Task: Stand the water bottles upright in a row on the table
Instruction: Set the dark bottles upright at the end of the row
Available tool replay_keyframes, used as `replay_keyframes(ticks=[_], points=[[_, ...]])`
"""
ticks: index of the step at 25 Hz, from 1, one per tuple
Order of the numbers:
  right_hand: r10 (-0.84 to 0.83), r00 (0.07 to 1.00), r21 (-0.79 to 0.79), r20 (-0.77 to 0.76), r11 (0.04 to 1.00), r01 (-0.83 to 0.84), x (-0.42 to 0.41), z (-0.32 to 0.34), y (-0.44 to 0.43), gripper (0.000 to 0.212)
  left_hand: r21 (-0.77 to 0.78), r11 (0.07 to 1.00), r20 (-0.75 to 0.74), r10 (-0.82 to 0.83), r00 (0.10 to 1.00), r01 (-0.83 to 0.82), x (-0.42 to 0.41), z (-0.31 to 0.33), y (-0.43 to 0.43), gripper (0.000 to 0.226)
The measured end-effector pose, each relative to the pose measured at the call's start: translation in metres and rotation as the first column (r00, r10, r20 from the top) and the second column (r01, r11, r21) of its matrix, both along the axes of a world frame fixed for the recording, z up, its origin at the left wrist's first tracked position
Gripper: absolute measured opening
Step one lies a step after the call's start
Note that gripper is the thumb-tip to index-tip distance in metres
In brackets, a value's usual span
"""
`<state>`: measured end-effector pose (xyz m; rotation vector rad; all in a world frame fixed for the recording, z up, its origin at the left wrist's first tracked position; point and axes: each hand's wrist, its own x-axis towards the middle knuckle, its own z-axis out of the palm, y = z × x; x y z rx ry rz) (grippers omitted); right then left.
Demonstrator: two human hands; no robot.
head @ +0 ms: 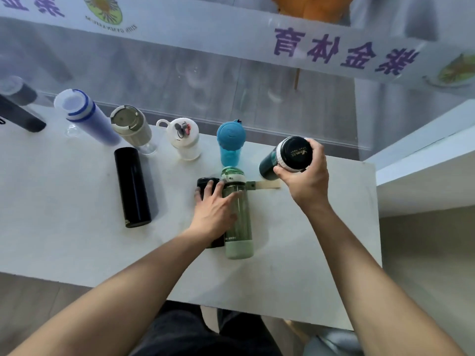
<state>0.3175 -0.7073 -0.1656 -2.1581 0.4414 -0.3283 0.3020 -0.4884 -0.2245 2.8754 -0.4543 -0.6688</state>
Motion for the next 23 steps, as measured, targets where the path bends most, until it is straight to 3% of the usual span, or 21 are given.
replay_keyframes(ticks=[8,23], points=[[0.071,0.990,0.008,-0.123,0.997,-0.071,0.041,-0.026,-0.013,0.087,-0.055,0.993,-0.027,0.099,0.995,-0.101,-0.005,-0.010,-0.006,0.063],[0.107,0.973,-0.024,-0.203,0.993,-0.114,0.053,-0.023,-0.003,0.097,-0.072,0.995,-0.025,0.066,0.997,-0.068,-0.004,-0.008,0.000,0.064]])
